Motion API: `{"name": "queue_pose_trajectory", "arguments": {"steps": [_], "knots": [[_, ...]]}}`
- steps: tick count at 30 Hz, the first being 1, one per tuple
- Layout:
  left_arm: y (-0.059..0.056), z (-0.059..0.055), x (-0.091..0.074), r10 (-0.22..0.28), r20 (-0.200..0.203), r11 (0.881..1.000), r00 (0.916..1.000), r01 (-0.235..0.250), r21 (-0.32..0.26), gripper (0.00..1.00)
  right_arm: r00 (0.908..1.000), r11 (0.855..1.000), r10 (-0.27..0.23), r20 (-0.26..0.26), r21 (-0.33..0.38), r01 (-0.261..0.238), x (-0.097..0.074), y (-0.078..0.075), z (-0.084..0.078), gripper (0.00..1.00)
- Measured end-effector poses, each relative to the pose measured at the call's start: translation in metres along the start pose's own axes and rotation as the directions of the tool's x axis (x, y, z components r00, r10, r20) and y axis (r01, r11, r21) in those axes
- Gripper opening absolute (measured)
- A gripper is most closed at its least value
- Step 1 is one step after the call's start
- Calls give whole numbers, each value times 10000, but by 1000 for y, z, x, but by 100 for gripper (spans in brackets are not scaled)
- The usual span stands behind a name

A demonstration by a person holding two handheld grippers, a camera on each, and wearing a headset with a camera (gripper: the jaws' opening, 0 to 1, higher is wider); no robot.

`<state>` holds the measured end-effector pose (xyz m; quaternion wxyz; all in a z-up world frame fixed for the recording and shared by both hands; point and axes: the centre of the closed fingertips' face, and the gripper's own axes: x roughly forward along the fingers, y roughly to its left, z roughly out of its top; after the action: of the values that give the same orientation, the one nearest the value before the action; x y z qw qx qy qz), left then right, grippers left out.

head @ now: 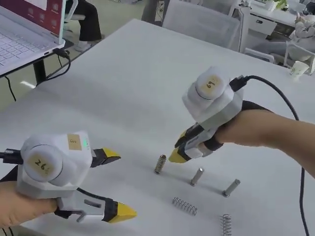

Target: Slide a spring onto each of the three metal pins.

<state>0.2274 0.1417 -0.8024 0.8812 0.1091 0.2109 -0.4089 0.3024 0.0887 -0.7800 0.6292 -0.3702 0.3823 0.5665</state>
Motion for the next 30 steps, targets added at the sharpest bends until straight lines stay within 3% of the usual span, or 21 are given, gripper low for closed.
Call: {"name": "queue_pose_trajectory", "arguments": {"steps": [12, 18, 24, 30], "knots": [[-6, 3, 6, -268, -154, 9994, 9995, 271, 194, 67, 9985, 9999, -107, 540, 122, 101, -25, 25, -15, 19], [-11, 5, 9, -432, -205, 9987, 9989, 437, 255, 67, 9981, 9997, 16, 618, 237, -30, -31, 45, -32, 18], [-14, 7, 11, -523, -245, 9982, 9983, 529, 270, 66, 9988, 9967, 399, 278, 695, -418, -18, 61, -60, 18], [-16, 9, 12, -601, -303, 9977, 9977, 610, 302, 65, 9987, 9949, 455, -215, 913, -433, 6, 61, -87, 17]]}}
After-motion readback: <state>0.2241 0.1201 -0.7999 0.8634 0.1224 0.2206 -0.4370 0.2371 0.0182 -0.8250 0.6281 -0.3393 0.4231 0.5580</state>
